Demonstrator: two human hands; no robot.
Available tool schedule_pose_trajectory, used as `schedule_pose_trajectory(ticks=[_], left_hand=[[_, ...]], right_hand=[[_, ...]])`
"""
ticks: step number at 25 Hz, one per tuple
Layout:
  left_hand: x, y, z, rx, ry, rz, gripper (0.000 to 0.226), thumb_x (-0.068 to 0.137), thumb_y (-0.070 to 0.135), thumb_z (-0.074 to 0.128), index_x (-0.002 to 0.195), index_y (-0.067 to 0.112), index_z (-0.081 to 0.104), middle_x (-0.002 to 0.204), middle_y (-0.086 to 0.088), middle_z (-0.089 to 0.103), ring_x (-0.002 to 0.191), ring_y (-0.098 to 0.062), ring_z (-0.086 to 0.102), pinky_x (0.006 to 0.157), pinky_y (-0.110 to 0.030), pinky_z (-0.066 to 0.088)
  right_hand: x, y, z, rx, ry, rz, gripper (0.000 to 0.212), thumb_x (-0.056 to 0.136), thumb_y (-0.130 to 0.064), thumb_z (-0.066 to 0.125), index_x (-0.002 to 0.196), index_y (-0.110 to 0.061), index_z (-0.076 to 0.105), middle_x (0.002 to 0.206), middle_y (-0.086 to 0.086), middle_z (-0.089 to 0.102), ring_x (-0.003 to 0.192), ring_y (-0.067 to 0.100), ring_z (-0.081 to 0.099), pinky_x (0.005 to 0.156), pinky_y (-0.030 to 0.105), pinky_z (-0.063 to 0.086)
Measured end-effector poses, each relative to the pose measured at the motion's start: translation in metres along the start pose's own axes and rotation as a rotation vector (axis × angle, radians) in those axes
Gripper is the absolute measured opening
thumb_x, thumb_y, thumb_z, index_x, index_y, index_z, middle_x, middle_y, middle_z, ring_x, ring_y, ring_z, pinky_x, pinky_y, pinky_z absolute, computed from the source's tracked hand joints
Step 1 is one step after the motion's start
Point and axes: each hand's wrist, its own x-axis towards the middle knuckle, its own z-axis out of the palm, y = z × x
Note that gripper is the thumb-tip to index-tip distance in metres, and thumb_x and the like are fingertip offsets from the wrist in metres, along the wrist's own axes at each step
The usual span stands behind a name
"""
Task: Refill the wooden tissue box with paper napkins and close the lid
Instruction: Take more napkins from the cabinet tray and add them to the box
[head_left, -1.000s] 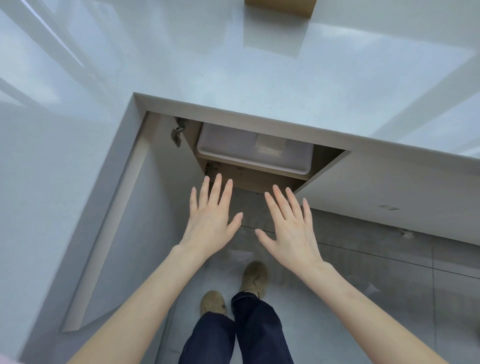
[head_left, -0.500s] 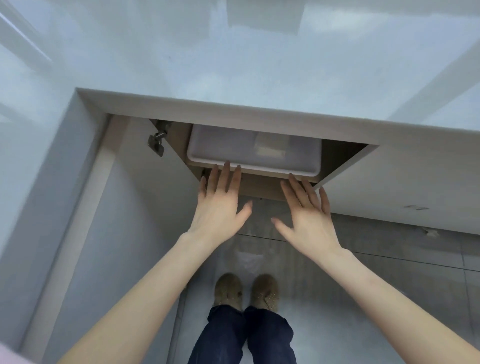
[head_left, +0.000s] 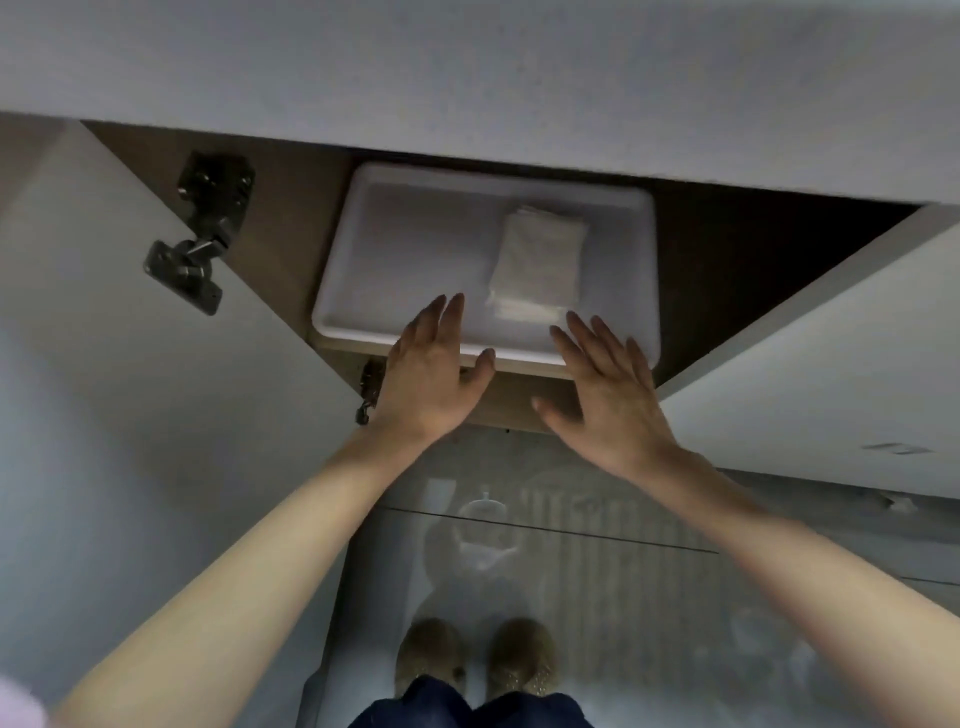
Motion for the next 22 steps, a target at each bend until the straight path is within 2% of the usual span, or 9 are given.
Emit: schedule_pose_trajectory(ticks=[5, 7, 9, 10, 12, 14, 17, 20, 22], left_hand=[[0.051, 0.002, 0.011, -0.111, 0.008, -0.015, 0.061, 0.095, 0.034, 0.042, 0.146, 0.01, 0.019, 0.151, -0.012, 0.029, 0.136, -0.028, 0.033, 0.108, -0.038, 0.032], [0.072, 0.003, 0.013, -0.261, 0.008, -0.087, 0.059, 0.095, 0.034, 0.043, 0.145, 0.011, 0.022, 0.15, -0.012, 0.032, 0.135, -0.027, 0.036, 0.107, -0.035, 0.032], [0.092, 0.001, 0.017, -0.383, -0.033, -0.194, 0.059, 0.094, 0.035, 0.043, 0.144, 0.01, 0.024, 0.147, -0.013, 0.036, 0.133, -0.028, 0.039, 0.105, -0.032, 0.033], [0.102, -0.001, 0.02, -0.407, -0.071, -0.243, 0.059, 0.094, 0.036, 0.044, 0.144, 0.009, 0.026, 0.147, -0.012, 0.037, 0.132, -0.028, 0.04, 0.104, -0.032, 0.034], [0.118, -0.006, 0.027, -0.432, -0.113, -0.35, 0.058, 0.092, 0.041, 0.043, 0.137, 0.006, 0.037, 0.14, -0.013, 0.047, 0.125, -0.03, 0.048, 0.099, -0.032, 0.04], [0.13, -0.013, 0.031, -0.428, -0.076, -0.399, 0.053, 0.09, 0.045, 0.043, 0.121, 0.003, 0.056, 0.124, -0.014, 0.062, 0.111, -0.031, 0.059, 0.093, -0.033, 0.046], [0.136, -0.009, 0.035, -0.428, -0.06, -0.38, 0.05, 0.09, 0.046, 0.045, 0.103, 0.003, 0.066, 0.108, -0.015, 0.069, 0.101, -0.031, 0.063, 0.091, -0.036, 0.051], [0.136, 0.0, 0.043, -0.283, -0.092, -0.325, 0.047, 0.092, 0.04, 0.044, 0.114, 0.002, 0.058, 0.116, -0.016, 0.064, 0.106, -0.033, 0.06, 0.083, -0.033, 0.046], [0.136, 0.002, 0.046, -0.293, -0.115, -0.326, 0.043, 0.09, 0.035, 0.047, 0.118, 0.003, 0.055, 0.119, -0.016, 0.062, 0.107, -0.033, 0.058, 0.077, -0.03, 0.043]], right_hand=[[0.046, 0.022, 0.009, 0.132, 0.061, 0.111, 0.068, 0.092, -0.044, 0.044, 0.148, -0.018, 0.015, 0.159, 0.001, 0.01, 0.147, 0.019, 0.005, 0.119, 0.037, 0.005], [0.06, 0.029, 0.013, 0.255, 0.095, 0.146, 0.063, 0.092, -0.039, 0.047, 0.146, -0.015, 0.025, 0.155, 0.005, 0.025, 0.144, 0.022, 0.02, 0.117, 0.036, 0.019], [0.074, 0.03, 0.014, 0.438, 0.156, 0.238, 0.05, 0.092, -0.033, 0.049, 0.135, -0.009, 0.04, 0.141, 0.011, 0.046, 0.13, 0.027, 0.042, 0.103, 0.032, 0.037], [0.083, 0.029, 0.013, 0.53, 0.172, 0.328, 0.046, 0.093, -0.032, 0.049, 0.13, -0.006, 0.045, 0.134, 0.013, 0.051, 0.124, 0.028, 0.047, 0.095, 0.03, 0.039], [0.105, 0.029, 0.007, 0.651, 0.15, 0.517, 0.044, 0.093, -0.033, 0.047, 0.125, -0.002, 0.051, 0.13, 0.016, 0.055, 0.119, 0.031, 0.051, 0.085, 0.029, 0.039], [0.121, 0.029, 0.0, 0.723, 0.15, 0.63, 0.044, 0.091, -0.033, 0.048, 0.119, 0.0, 0.056, 0.126, 0.018, 0.059, 0.114, 0.032, 0.055, 0.074, 0.026, 0.035], [0.134, 0.026, -0.004, 0.84, 0.108, 0.677, 0.046, 0.089, -0.031, 0.055, 0.121, 0.002, 0.054, 0.125, 0.019, 0.059, 0.106, 0.029, 0.058, 0.075, 0.03, 0.044], [0.142, 0.016, -0.001, 0.92, 0.049, 0.685, 0.051, 0.087, -0.024, 0.059, 0.128, 0.002, 0.045, 0.13, 0.018, 0.054, 0.116, 0.032, 0.054, 0.084, 0.031, 0.048], [0.145, 0.011, 0.0, 0.965, 0.033, 0.692, 0.052, 0.084, -0.017, 0.062, 0.129, 0.003, 0.045, 0.12, 0.018, 0.059, 0.107, 0.031, 0.059, 0.073, 0.021, 0.049]])
